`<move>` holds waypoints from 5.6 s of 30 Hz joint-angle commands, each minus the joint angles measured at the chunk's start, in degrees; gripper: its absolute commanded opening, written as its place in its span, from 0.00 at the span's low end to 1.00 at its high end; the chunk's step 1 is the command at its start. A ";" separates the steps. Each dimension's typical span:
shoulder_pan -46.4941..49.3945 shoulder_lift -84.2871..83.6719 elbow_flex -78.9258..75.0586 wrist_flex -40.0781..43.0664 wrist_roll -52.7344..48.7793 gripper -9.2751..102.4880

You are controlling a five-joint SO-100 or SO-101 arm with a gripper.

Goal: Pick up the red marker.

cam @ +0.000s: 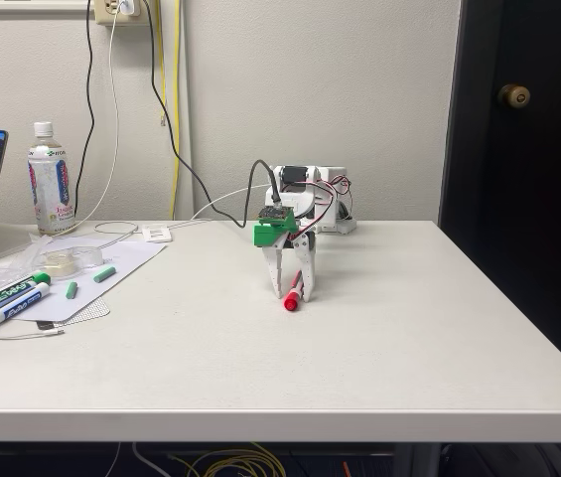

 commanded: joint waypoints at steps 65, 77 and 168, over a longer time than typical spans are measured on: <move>-5.89 19.51 -1.49 6.68 25.40 0.15; -8.44 32.17 6.50 6.68 33.75 0.15; -3.16 26.98 32.26 6.59 -4.48 0.35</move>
